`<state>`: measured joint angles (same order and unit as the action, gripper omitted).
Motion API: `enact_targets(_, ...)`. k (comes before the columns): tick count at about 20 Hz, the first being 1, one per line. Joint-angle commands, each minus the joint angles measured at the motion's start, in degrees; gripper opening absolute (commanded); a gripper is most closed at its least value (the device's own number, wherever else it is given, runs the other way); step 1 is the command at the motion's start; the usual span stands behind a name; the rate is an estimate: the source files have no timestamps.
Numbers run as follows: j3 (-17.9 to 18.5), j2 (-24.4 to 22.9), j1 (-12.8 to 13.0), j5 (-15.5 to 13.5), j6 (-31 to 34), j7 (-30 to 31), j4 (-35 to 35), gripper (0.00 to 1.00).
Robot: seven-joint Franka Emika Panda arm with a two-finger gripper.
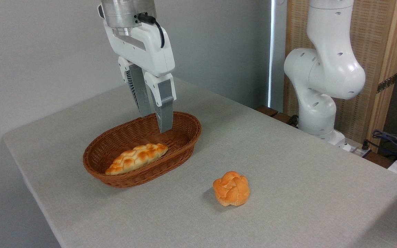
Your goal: Put bread into the basket
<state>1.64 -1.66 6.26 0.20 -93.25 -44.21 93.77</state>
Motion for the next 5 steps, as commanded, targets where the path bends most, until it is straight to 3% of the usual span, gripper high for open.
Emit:
enact_targets(1,-0.59,-0.98,-0.72,-0.82,0.26,0.08,0.89,1.0)
enact_targets(5,-0.41,-0.98,-0.72,-0.91,0.44,-0.09,0.89,1.0)
